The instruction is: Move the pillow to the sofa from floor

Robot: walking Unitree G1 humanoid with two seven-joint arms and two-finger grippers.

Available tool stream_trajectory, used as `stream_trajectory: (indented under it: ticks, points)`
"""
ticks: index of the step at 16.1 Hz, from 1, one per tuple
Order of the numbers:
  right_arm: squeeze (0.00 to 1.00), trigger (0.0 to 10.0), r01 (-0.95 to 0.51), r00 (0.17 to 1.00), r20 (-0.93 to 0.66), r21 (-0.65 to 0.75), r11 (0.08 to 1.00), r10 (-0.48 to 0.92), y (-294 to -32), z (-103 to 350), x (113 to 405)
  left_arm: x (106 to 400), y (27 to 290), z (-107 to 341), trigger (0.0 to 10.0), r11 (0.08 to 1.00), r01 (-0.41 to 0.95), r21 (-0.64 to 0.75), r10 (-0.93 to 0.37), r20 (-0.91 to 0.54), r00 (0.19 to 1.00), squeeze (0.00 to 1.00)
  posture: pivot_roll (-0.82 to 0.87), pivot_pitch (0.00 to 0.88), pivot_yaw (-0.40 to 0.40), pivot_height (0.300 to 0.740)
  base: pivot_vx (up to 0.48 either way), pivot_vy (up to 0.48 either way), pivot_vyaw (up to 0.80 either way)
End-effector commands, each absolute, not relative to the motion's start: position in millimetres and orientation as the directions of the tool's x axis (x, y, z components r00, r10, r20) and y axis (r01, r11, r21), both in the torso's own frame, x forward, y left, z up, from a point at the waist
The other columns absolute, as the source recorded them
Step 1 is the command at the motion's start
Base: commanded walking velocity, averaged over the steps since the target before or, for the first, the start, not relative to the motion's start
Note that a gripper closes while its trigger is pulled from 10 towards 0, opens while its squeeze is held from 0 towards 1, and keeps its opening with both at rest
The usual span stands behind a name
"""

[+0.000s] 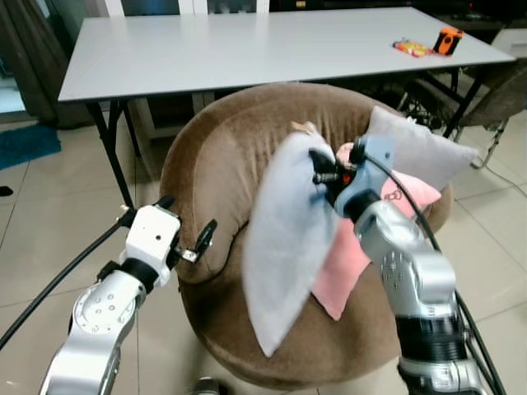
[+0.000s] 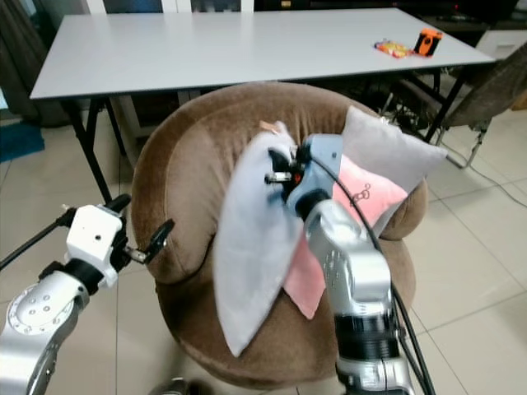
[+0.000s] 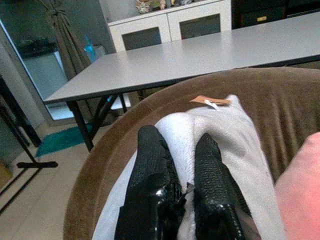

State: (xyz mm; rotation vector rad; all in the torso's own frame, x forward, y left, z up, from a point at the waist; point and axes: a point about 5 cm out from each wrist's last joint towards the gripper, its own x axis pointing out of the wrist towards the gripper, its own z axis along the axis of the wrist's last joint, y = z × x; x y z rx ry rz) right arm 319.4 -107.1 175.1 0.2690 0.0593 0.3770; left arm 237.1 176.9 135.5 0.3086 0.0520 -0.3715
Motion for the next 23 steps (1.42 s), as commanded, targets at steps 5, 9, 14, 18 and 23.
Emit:
stream_trajectory:
  ticks: [5,9,14,18,23]
  points:
    - [0.0,10.0,-0.443,0.895,0.091,0.286,0.85,0.437,-94.3,191.9,359.0,233.2,171.0,139.9,10.0,0.806,0.524,0.277,-0.497,-0.165,0.852,0.0,0.05,0.0,-0.012,0.74,0.0,0.0,0.0]
    - [0.0,10.0,-0.357,0.902,-0.157,0.248,0.901,0.401,-101.5,123.3,374.1,231.9,167.6,138.2,10.0,0.734,0.634,0.243,-0.59,-0.232,0.773,0.0,0.05,0.0,0.012,0.74,0.0,0.0,0.0]
    - [1.0,10.0,0.006,0.87,-0.487,0.168,0.986,0.077,-156.4,43.5,342.5,232.5,161.9,139.0,10.0,0.708,0.666,0.235,-0.619,-0.249,0.745,0.0,0.09,0.0,-0.002,0.74,0.0,0.0,0.0]
    - [1.0,10.0,-0.139,0.925,-0.297,0.318,0.938,0.238,-167.1,72.5,357.6,235.4,156.8,133.0,10.0,0.707,0.675,0.211,-0.629,-0.249,0.737,0.0,0.04,0.0,0.01,0.74,0.0,0.0,0.0]
    - [0.0,10.0,-0.051,0.966,-0.225,0.323,0.945,0.129,-204.5,82.5,356.1,241.8,165.2,129.8,10.0,0.828,0.521,0.208,-0.49,-0.184,0.852,0.0,-0.01,0.0,0.002,0.74,0.0,0.0,0.0]
